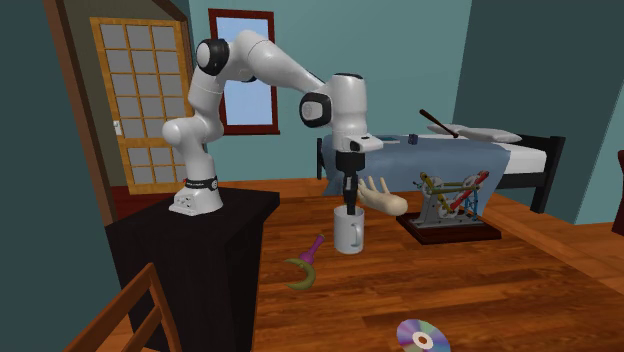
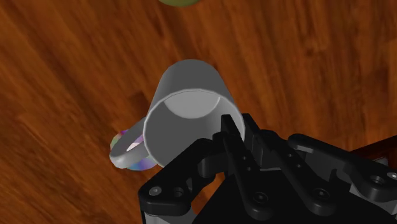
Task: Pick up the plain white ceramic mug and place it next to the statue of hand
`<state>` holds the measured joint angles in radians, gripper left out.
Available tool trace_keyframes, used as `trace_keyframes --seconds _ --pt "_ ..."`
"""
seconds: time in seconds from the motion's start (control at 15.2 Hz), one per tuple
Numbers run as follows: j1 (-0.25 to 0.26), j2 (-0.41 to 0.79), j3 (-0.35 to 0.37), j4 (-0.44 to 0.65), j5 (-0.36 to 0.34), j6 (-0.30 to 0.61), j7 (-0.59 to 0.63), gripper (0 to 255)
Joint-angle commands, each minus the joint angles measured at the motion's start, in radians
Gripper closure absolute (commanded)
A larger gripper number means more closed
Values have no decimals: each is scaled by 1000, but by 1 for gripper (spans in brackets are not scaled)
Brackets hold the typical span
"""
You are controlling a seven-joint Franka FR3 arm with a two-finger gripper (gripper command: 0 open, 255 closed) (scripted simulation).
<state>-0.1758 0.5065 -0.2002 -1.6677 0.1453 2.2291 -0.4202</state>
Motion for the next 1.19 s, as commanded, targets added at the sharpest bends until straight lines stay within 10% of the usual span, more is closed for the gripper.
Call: trace_keyframes --seconds 0.0,0.66,1.12 --pt "1 -12 -2 10 -4 -22 3 255" --pt "5 -62 -10 60 -19 -121 14 255" --pt "117 -236 11 -196 -70 -31 152 255"
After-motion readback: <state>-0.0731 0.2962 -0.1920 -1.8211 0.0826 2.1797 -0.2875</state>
